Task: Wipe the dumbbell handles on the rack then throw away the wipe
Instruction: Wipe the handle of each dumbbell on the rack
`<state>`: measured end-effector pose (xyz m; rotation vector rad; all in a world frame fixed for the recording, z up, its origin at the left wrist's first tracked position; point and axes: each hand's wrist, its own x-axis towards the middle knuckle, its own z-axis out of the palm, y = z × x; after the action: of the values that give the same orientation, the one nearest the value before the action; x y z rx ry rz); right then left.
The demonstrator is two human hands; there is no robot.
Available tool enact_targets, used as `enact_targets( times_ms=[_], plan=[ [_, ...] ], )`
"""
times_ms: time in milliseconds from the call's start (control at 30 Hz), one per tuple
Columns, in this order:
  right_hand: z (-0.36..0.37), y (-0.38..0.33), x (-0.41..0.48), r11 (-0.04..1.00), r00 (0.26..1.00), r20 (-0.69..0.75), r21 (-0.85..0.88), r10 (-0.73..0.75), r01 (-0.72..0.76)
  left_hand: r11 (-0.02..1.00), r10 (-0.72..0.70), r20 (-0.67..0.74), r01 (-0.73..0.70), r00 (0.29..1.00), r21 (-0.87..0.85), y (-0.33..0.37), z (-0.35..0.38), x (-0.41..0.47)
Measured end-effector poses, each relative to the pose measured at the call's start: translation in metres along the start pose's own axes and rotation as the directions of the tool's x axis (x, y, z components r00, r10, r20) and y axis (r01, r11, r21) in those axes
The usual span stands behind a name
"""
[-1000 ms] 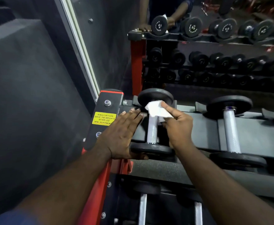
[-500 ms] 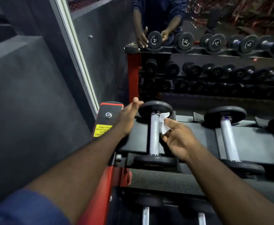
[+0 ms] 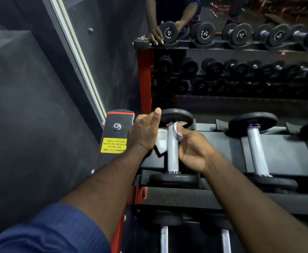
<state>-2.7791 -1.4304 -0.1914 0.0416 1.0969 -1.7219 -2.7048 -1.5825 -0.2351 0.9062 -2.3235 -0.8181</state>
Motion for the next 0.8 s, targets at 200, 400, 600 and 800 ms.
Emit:
enact_targets(
  times_ms=[200,400,600,800],
  plan=[
    [-0.01,0.006,-0.001,0.79,0.937,-0.041,-0.552,-0.347,0.268,1.0,-0.004,0.03,0.005,1.0,-0.001,0.0,-0.001,0.001],
    [-0.021,0.015,-0.035,-0.354,0.677,0.495,-0.867,-0.545,0.35,1.0,-0.019,0.03,0.019,0.999,0.004,-0.002,0.001,0.001],
    [-0.02,-0.008,-0.027,-0.542,0.719,0.64,-0.719,-0.272,0.435,1.0,-0.01,0.018,0.01,1.0,0.014,0.002,0.0,0.0],
    [-0.015,-0.008,-0.024,-0.514,0.729,0.672,-0.583,0.131,0.63,1.0,-0.008,0.001,0.008,1.0,0.011,0.0,0.001,0.0]
  ],
)
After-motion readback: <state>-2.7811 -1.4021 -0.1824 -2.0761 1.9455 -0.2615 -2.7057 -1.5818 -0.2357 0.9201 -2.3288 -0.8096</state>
